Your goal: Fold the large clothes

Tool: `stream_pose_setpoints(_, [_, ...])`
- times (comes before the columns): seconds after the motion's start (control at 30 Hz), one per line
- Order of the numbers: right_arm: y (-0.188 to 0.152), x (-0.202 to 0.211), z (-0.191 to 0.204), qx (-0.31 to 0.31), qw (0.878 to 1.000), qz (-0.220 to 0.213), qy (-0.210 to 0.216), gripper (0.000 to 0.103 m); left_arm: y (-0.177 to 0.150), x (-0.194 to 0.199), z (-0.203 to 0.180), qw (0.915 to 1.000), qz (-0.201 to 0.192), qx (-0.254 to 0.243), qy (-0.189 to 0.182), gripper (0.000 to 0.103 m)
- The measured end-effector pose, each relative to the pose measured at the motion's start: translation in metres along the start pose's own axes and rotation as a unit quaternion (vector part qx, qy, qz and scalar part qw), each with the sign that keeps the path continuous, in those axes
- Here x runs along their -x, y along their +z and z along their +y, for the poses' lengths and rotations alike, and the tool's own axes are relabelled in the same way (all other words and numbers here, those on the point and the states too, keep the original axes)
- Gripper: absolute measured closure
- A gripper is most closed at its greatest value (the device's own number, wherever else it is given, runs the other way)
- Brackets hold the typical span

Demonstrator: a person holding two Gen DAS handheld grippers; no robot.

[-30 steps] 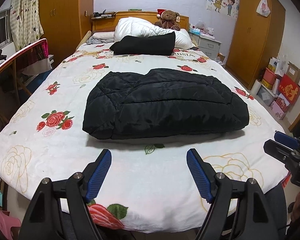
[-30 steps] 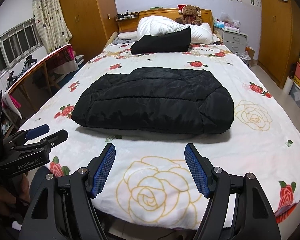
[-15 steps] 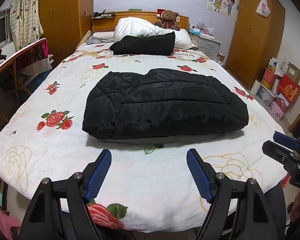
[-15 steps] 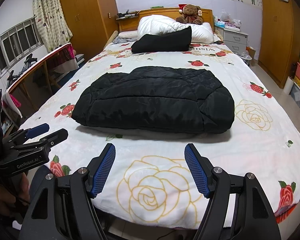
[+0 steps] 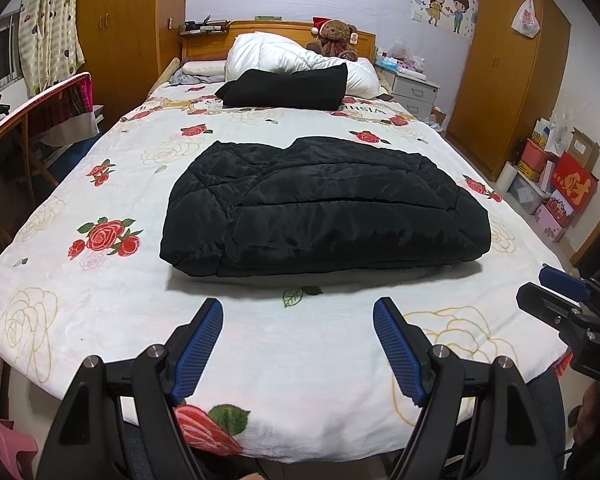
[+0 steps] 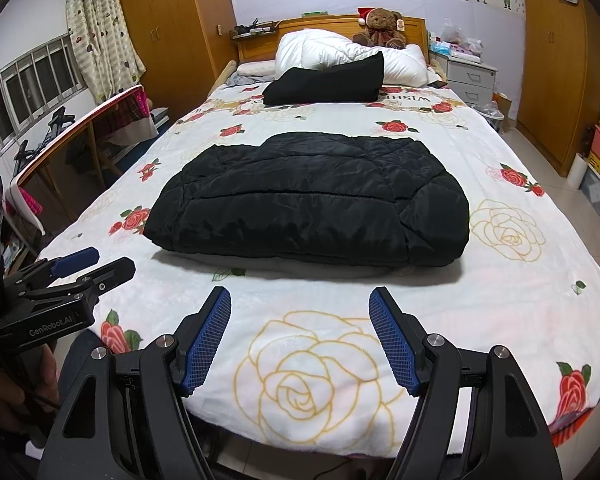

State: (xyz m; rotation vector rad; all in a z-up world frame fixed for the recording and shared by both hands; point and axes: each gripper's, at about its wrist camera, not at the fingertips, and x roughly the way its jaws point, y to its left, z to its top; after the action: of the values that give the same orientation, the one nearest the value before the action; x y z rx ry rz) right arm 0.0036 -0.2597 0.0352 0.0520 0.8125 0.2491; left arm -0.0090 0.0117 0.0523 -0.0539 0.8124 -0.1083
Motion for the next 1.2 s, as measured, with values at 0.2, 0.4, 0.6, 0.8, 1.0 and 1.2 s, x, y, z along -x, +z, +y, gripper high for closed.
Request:
stream_pose_setpoints(0.2, [0.0002, 0.0005, 0.0004, 0.001, 1.0, 0.0, 0.0, 0.031, 0.0008, -0.0013, 0.001, 1.0, -0.001, 0.003, -0.007, 0.024])
stream_pose_setpoints(0.4, [0.001, 0.0007, 0.001, 0.001, 1.0, 0.0, 0.0, 0.031, 0.0004, -0.002, 0.0042, 0.9998, 0.0, 0.015, -0.011, 0.024])
stream_pose_setpoints(0.6, [0.0005, 0.0009, 0.0013, 0.0, 1.0, 0.001, 0.0, 0.031, 0.0006, 0.0008, 0.0037, 0.9998, -0.005, 0.015, -0.008, 0.024])
stream_pose_setpoints(0.8, [-0.0001, 0.0012, 0.0013, -0.002, 1.0, 0.001, 0.001, 0.031, 0.0007, 0.0017, 0.0042, 0.9998, -0.004, 0.019, -0.009, 0.024])
stream_pose_setpoints(1.0, [0.0009, 0.001, 0.0006, 0.0, 1.0, 0.001, 0.001, 0.031, 0.0008, -0.0005, 0.0044, 0.9997, 0.002, 0.022, -0.008, 0.024])
stream_pose_setpoints(1.2, [-0.0004, 0.0005, 0.0005, -0.001, 1.0, 0.003, 0.001, 0.031, -0.0013, -0.0032, 0.0031, 0.9998, 0.006, 0.02, -0.008, 0.024])
